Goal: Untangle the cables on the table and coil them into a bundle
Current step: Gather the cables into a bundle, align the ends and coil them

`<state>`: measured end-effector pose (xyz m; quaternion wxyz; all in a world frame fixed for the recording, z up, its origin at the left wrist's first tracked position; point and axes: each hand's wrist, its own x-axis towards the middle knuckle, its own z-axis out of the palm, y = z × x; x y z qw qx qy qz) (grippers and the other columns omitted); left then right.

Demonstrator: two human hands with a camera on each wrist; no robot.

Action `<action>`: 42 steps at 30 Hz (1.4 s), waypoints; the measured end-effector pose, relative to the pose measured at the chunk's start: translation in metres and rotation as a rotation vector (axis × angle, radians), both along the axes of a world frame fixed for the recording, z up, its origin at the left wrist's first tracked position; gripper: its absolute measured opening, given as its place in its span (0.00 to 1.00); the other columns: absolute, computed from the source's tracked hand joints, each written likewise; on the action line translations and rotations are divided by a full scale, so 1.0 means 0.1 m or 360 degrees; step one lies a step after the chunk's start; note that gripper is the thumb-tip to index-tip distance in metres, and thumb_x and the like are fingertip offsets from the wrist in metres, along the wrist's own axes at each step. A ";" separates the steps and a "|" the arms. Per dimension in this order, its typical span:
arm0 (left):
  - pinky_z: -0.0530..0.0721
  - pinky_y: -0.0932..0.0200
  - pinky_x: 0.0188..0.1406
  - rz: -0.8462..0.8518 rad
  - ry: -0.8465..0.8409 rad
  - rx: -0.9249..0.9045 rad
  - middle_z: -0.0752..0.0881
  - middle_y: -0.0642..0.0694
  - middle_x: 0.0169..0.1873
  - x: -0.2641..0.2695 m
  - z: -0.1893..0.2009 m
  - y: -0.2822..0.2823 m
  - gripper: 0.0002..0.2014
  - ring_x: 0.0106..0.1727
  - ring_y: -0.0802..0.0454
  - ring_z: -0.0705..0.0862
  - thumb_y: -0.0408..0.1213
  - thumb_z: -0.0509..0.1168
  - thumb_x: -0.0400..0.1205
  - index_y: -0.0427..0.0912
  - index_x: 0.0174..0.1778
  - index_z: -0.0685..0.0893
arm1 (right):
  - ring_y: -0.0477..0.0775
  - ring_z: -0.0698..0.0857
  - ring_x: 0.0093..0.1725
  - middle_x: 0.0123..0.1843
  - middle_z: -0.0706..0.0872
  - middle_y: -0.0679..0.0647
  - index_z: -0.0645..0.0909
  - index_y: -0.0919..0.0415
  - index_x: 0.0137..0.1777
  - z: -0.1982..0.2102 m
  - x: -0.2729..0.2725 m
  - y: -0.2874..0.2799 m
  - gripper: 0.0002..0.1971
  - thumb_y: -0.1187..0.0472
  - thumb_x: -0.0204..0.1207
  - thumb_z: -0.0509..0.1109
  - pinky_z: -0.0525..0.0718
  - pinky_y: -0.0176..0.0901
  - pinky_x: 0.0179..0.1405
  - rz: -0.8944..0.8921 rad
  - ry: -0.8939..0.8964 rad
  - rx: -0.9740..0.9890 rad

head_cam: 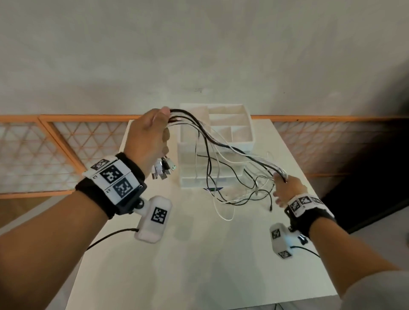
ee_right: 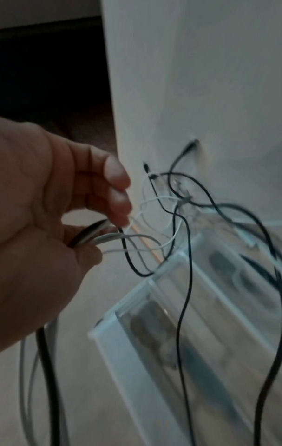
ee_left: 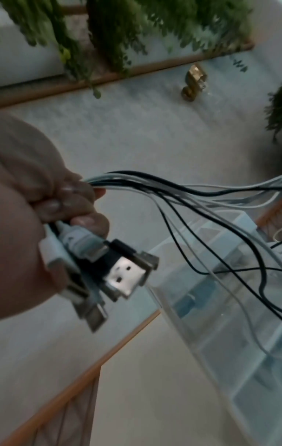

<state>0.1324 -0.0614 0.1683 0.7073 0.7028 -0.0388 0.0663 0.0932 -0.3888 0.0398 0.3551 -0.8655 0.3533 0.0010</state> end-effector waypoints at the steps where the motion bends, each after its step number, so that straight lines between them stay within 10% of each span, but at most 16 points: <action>1: 0.59 0.59 0.21 -0.0083 0.0019 0.0038 0.65 0.58 0.16 -0.01 -0.01 -0.02 0.21 0.20 0.55 0.59 0.45 0.59 0.88 0.51 0.26 0.74 | 0.63 0.89 0.31 0.39 0.91 0.62 0.86 0.61 0.51 0.04 0.02 0.09 0.22 0.43 0.83 0.62 0.92 0.58 0.41 -0.0094 -0.0105 0.0227; 10: 0.64 0.55 0.25 -0.0295 0.0078 0.1017 0.74 0.50 0.22 -0.05 -0.42 -0.08 0.22 0.21 0.52 0.67 0.49 0.57 0.88 0.32 0.40 0.81 | 0.56 0.89 0.45 0.56 0.89 0.61 0.78 0.49 0.54 1.05 0.34 0.21 0.15 0.68 0.82 0.54 0.86 0.46 0.38 0.0219 -0.1432 0.0673; 15: 0.72 0.52 0.33 -0.0031 0.0042 0.0830 0.75 0.49 0.23 0.02 -0.43 -0.04 0.21 0.24 0.49 0.71 0.50 0.57 0.87 0.36 0.35 0.78 | 0.51 0.83 0.61 0.59 0.84 0.38 0.74 0.37 0.53 0.95 0.29 0.10 0.08 0.55 0.82 0.64 0.85 0.61 0.61 0.0376 -0.1432 0.0245; 21: 0.68 0.56 0.27 0.0171 -0.0078 0.0502 0.73 0.56 0.19 0.07 -0.35 0.01 0.19 0.20 0.52 0.68 0.51 0.59 0.85 0.44 0.31 0.76 | 0.57 0.82 0.39 0.41 0.84 0.51 0.76 0.46 0.45 0.45 0.29 -0.09 0.12 0.40 0.73 0.70 0.83 0.54 0.42 0.0453 -0.0499 0.0011; 27: 0.63 0.65 0.18 -0.0066 0.0015 0.0504 0.69 0.51 0.22 0.04 -0.32 -0.05 0.19 0.18 0.56 0.62 0.45 0.59 0.88 0.35 0.36 0.73 | 0.50 0.82 0.48 0.59 0.83 0.49 0.76 0.47 0.60 0.71 0.19 -0.03 0.13 0.58 0.79 0.73 0.79 0.44 0.47 0.0384 -0.0964 0.0013; 33: 0.60 0.64 0.18 -0.0107 0.0148 0.0368 0.66 0.57 0.18 -0.04 -0.33 -0.02 0.19 0.19 0.55 0.59 0.44 0.58 0.88 0.44 0.31 0.67 | 0.53 0.81 0.63 0.74 0.77 0.53 0.73 0.49 0.74 0.43 0.04 -0.15 0.26 0.63 0.77 0.74 0.72 0.41 0.57 0.0445 -0.0750 -0.0209; 38: 0.56 0.62 0.20 -0.0188 0.0280 0.0159 0.62 0.58 0.18 -0.11 -0.27 -0.03 0.21 0.22 0.54 0.55 0.45 0.59 0.88 0.46 0.29 0.64 | 0.64 0.86 0.51 0.69 0.83 0.60 0.49 0.43 0.86 0.20 0.00 -0.21 0.43 0.64 0.76 0.68 0.83 0.48 0.48 0.0543 0.0127 -0.0249; 42: 0.57 0.63 0.19 -0.0324 0.0370 0.0197 0.64 0.55 0.19 -0.17 -0.28 -0.09 0.20 0.23 0.53 0.56 0.47 0.59 0.88 0.41 0.32 0.69 | 0.51 0.85 0.47 0.56 0.88 0.47 0.81 0.48 0.65 0.48 -0.06 0.28 0.21 0.62 0.72 0.73 0.82 0.41 0.51 0.0656 -0.0519 -0.0324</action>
